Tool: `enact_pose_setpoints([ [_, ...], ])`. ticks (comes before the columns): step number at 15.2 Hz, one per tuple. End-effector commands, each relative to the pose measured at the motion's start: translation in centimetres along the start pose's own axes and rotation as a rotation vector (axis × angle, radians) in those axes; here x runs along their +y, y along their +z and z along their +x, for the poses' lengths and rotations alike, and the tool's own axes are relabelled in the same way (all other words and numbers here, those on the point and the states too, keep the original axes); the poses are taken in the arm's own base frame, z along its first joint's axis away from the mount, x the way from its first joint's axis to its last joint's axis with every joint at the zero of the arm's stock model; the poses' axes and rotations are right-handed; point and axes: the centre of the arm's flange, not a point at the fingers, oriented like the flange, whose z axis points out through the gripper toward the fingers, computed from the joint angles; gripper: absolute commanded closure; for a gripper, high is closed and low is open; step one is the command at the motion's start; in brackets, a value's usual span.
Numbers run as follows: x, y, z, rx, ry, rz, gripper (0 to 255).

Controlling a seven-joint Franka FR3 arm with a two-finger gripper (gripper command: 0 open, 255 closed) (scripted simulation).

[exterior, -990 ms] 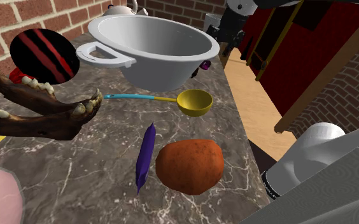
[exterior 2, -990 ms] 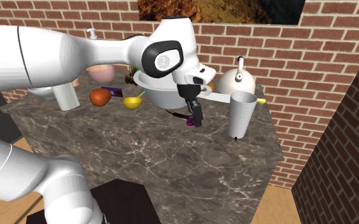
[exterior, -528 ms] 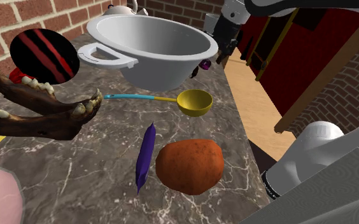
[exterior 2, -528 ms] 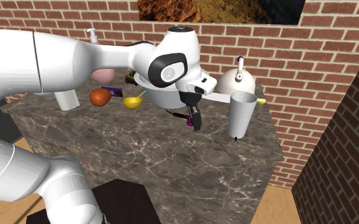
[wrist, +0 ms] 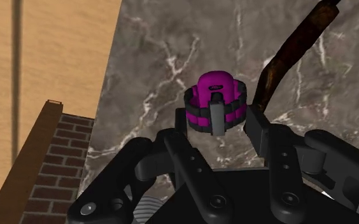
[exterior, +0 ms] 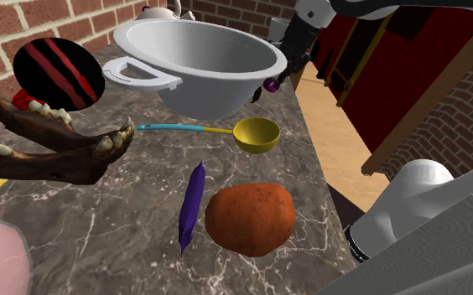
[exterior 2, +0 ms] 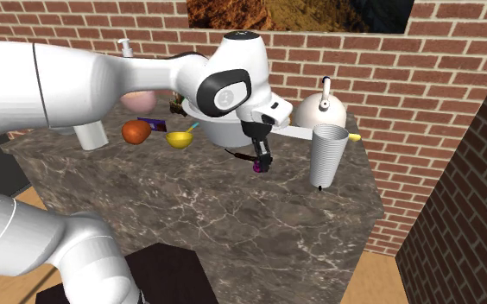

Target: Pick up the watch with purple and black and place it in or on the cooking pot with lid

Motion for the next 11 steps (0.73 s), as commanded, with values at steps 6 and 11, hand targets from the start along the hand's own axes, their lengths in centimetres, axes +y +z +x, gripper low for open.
enact_pose_setpoints([
  [6, -1.7, 1.2, -0.7, -0.051, -0.026, -0.018, 255],
  [11, -2.1, -1.4, -0.2, -0.051, -0.026, -0.018, 255],
])
